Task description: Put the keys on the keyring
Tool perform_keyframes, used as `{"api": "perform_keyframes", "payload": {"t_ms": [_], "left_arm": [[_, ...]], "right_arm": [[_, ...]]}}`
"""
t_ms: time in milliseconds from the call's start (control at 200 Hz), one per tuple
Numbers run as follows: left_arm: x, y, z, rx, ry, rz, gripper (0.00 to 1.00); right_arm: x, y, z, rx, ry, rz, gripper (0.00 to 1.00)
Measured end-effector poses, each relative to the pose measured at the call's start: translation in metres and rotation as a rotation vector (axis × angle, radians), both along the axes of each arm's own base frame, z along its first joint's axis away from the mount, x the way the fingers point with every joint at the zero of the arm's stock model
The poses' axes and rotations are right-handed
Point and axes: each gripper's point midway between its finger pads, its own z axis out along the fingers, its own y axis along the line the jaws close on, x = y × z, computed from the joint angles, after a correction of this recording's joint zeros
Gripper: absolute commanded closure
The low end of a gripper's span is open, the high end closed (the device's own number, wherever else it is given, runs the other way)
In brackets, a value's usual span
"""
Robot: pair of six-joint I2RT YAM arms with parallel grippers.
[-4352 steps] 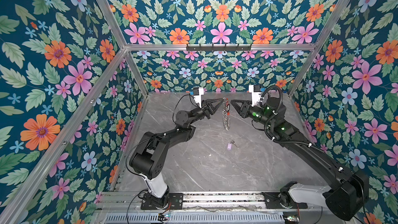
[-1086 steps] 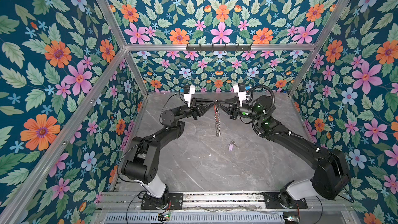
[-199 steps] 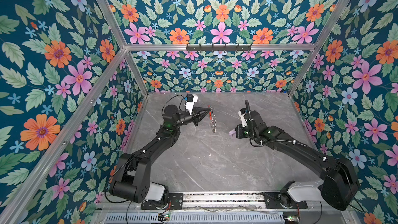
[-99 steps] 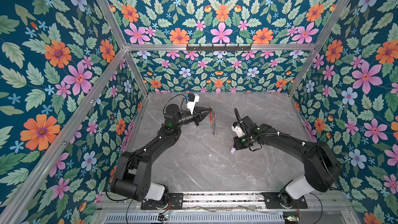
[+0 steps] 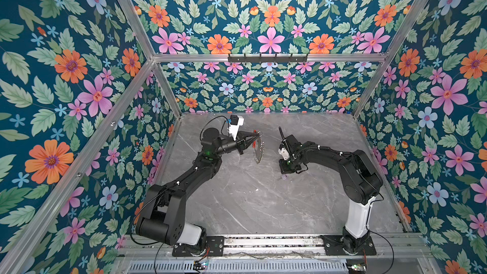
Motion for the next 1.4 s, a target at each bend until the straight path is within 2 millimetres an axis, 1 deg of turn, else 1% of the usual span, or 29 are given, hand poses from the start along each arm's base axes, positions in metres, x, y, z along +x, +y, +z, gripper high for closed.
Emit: {"api": "perform_keyframes", "payload": {"t_ms": [265,430,550,650,730,830,925,1116,1221,1401], "left_arm": [[0.002,-0.001,-0.004,0.003,0.009,0.0,1.0],[0.002,-0.001,-0.004,0.002,0.009,0.0,1.0],[0.001,0.0,-0.004,0.003,0.009,0.0,1.0],[0.0,0.001,0.0,-0.001,0.0,0.005,1.0],[0.0,0.001,0.002,-0.002,-0.01,0.012,1.0],[0.0,0.002,0.003,-0.001,-0.013,0.016,1.0],[-0.001,0.002,0.004,-0.001,-0.018,0.017,1.0],[-0.002,0.003,0.001,0.002,-0.012,0.018,1.0],[-0.003,0.003,0.001,0.002,-0.011,0.018,1.0],[-0.004,0.003,0.002,0.001,-0.015,0.018,1.0]], "right_arm": [[-0.003,-0.002,0.01,0.011,-0.022,0.0,1.0],[-0.008,-0.002,0.02,0.02,-0.043,0.001,0.83],[-0.011,0.0,0.024,-0.025,-0.069,-0.033,0.79],[-0.016,0.005,0.025,-0.096,-0.072,-0.111,0.78],[-0.015,0.007,0.023,-0.142,-0.078,-0.183,0.77],[-0.015,-0.001,0.015,-0.207,-0.085,-0.272,0.77],[-0.014,-0.006,0.014,-0.248,-0.098,-0.329,0.77],[-0.007,-0.008,0.017,-0.267,-0.127,-0.388,0.72],[-0.004,-0.007,0.017,-0.269,-0.133,-0.399,0.72],[-0.002,-0.004,0.01,-0.279,-0.121,-0.408,0.74]]}}
